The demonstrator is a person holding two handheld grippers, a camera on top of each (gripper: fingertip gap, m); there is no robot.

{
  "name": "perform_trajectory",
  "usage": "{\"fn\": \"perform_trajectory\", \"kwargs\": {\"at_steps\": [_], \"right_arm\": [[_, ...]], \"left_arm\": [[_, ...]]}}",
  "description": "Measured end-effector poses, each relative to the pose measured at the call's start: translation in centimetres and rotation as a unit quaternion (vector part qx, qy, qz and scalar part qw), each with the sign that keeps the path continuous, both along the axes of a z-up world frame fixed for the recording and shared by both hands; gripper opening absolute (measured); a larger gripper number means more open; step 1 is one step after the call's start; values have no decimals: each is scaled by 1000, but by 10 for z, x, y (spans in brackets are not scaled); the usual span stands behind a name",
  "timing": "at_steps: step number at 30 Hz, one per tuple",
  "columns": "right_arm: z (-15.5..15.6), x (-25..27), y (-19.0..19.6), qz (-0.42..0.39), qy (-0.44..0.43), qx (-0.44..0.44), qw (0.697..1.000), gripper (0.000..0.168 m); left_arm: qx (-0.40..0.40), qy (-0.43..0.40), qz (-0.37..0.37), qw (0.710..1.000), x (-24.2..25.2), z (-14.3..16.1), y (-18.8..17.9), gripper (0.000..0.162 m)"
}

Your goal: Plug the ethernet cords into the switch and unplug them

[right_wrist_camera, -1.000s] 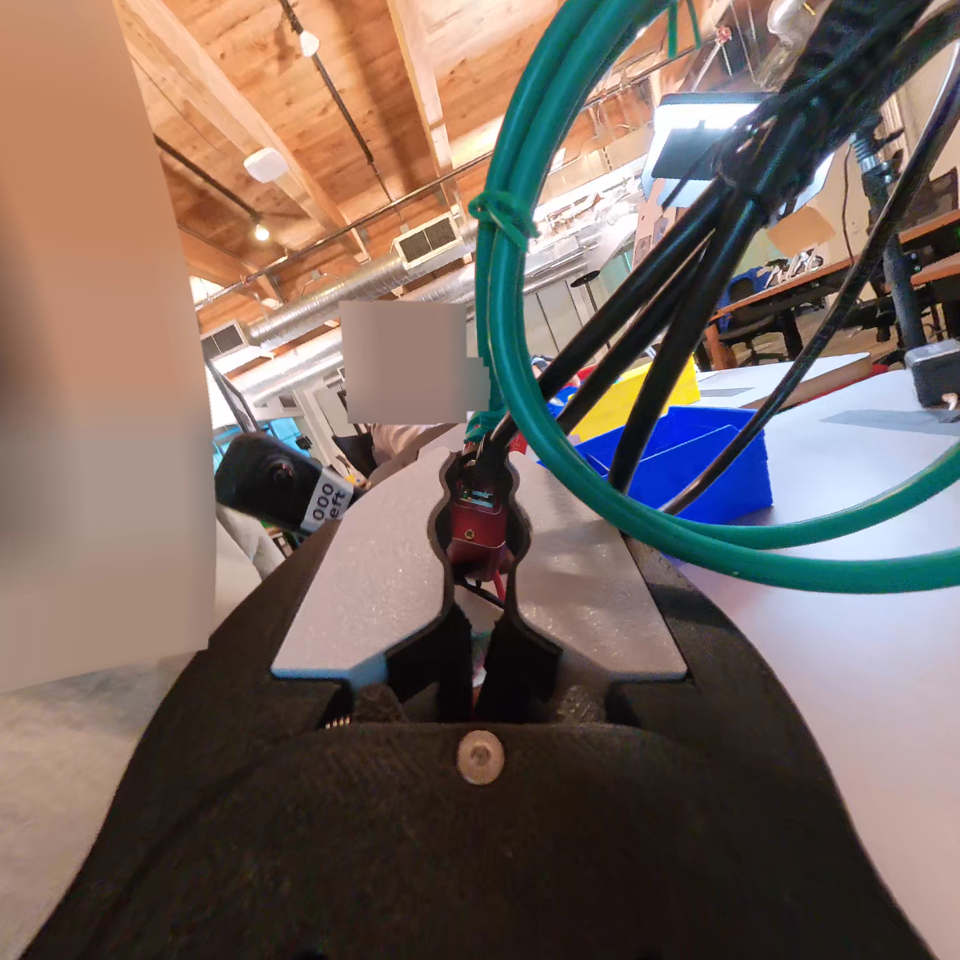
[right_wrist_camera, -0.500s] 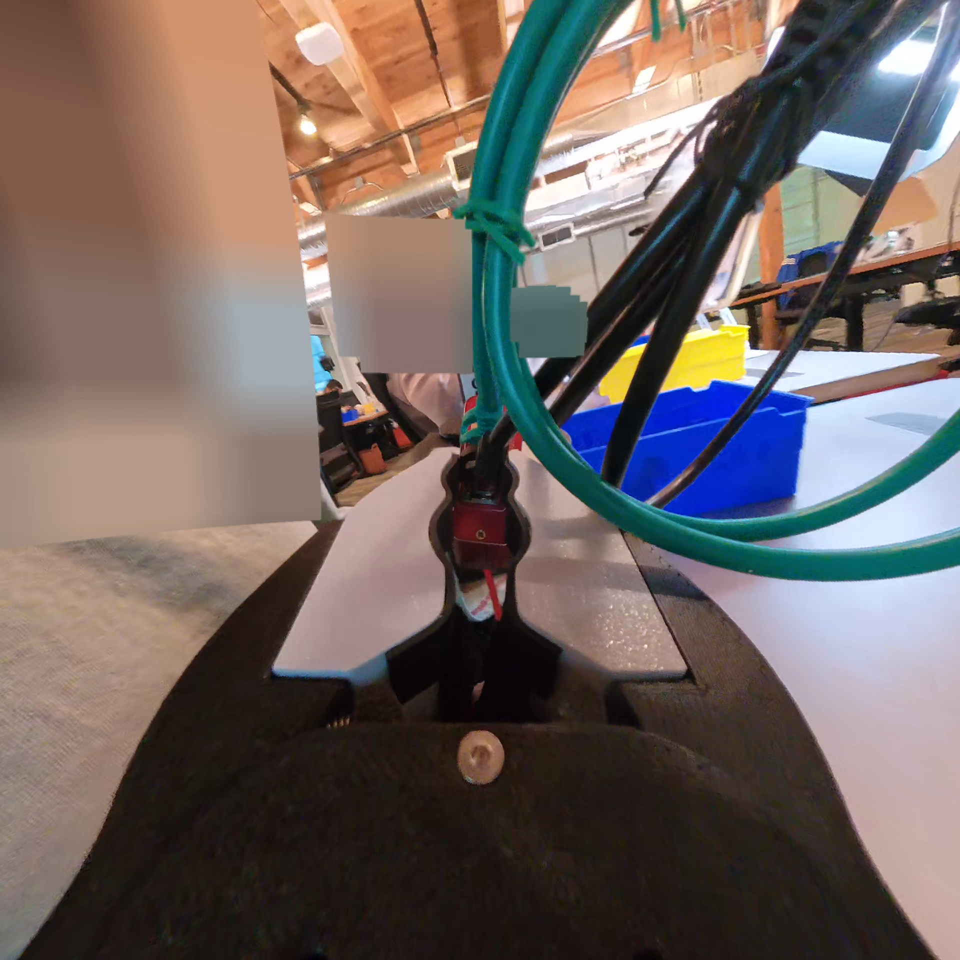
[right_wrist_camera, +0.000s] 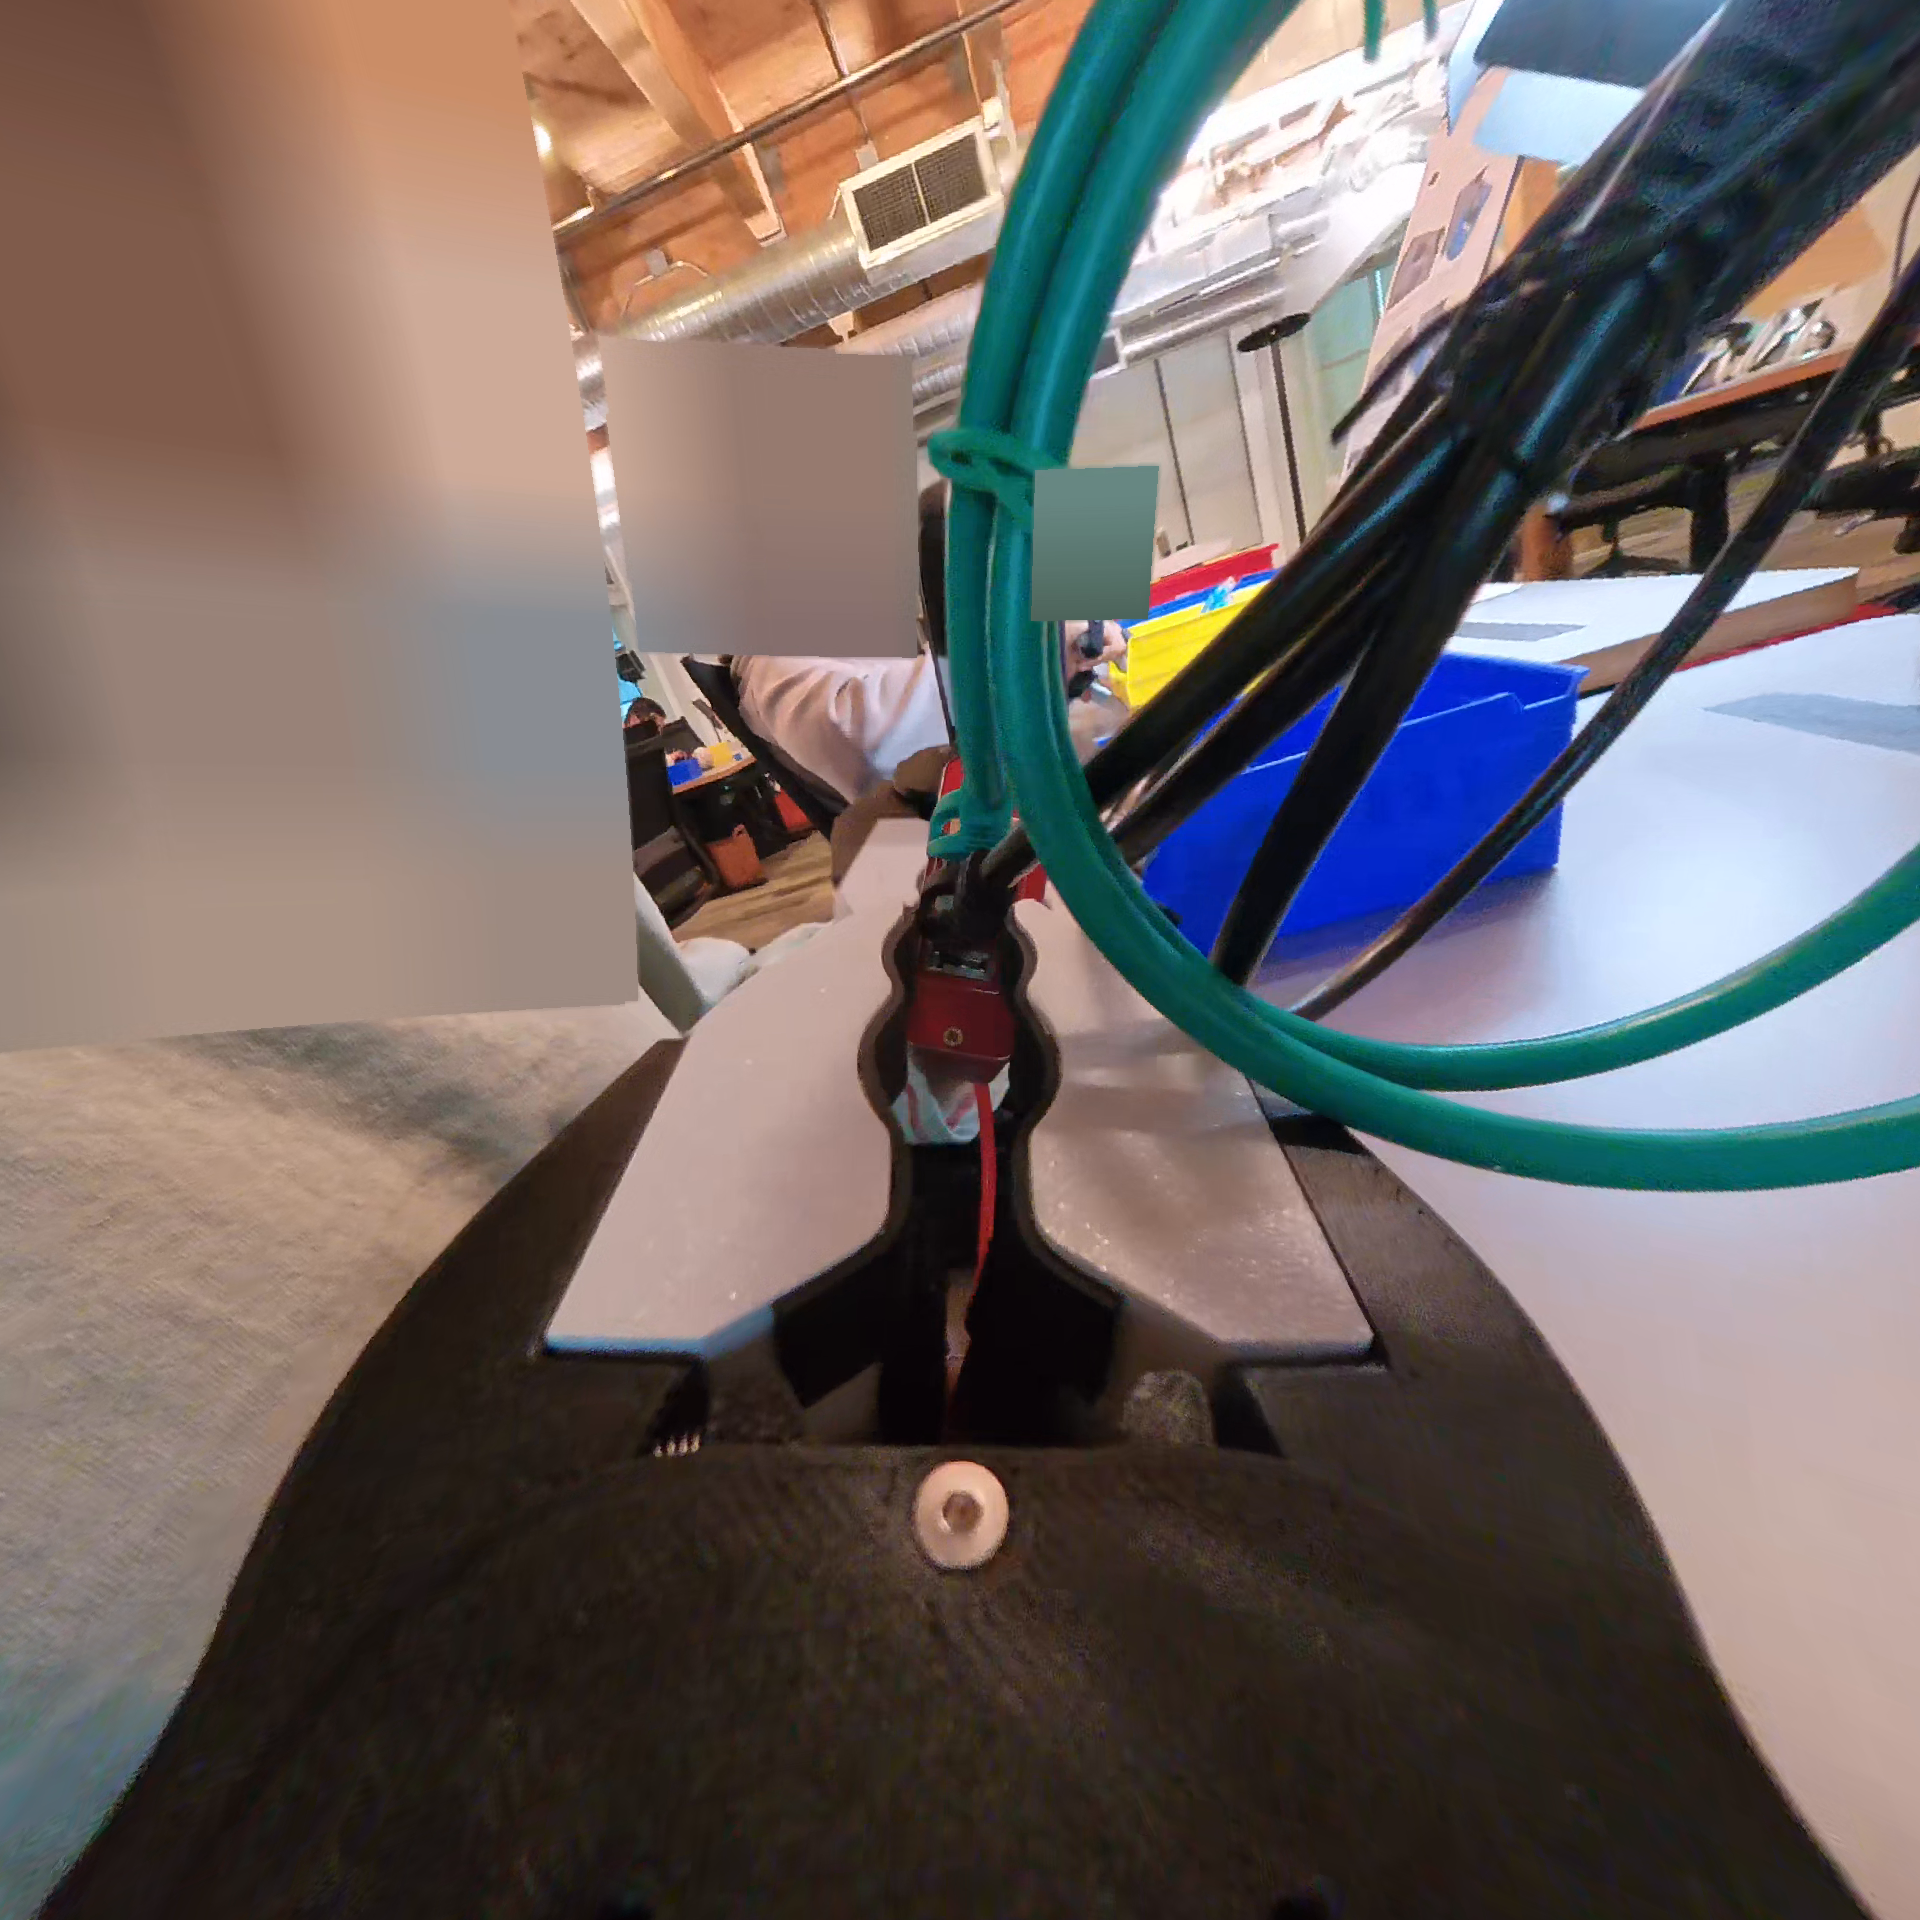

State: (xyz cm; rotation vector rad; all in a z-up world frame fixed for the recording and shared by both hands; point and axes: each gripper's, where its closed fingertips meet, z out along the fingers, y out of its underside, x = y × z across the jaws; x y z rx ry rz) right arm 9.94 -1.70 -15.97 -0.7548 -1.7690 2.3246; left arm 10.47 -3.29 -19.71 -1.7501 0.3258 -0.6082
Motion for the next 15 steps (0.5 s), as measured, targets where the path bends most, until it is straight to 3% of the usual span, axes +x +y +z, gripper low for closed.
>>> {"fn": "perform_trajectory", "kwargs": {"at_steps": [2, 5, 15], "right_arm": [[-6, 1, -1, 1, -3, 12, 1000, 15], [-7, 3, -4, 10, 0, 13, 1000, 14], [-19, -4, 3, -22, -20, 20, 999, 17]], "left_arm": [[0, 5, -6, 1000, 4, 2, 2, 55], [-12, 20, -1, 1000, 7, -5, 9, 35], [-45, -30, 18, 998, 2, -16, 13, 32]]}}
